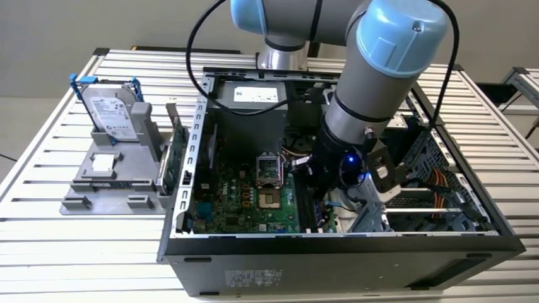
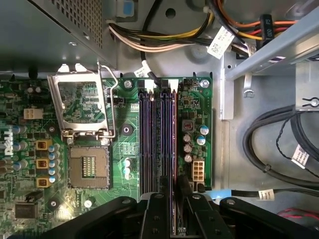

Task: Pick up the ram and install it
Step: 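Insert the ram into the slot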

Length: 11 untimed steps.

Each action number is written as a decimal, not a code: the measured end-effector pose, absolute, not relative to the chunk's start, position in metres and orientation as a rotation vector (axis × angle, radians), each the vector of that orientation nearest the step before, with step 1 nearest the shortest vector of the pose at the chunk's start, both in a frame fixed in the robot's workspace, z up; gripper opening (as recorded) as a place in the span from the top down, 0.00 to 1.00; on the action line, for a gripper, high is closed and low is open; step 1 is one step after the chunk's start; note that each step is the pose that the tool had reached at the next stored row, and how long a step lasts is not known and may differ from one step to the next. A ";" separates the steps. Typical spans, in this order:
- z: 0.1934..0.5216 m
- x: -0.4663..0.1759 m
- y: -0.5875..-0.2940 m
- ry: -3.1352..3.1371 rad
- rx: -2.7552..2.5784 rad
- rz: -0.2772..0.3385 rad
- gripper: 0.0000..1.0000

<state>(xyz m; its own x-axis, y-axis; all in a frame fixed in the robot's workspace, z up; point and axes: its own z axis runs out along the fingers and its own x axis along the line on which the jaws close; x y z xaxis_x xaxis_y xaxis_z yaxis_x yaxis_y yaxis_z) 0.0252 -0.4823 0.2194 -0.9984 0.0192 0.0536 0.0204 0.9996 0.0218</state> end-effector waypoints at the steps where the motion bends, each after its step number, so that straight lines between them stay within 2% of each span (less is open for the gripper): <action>1: 0.221 0.025 -0.482 -3.088 -0.031 -0.034 0.00; 11: 0.239 0.025 -0.482 -3.088 -0.030 -0.034 0.00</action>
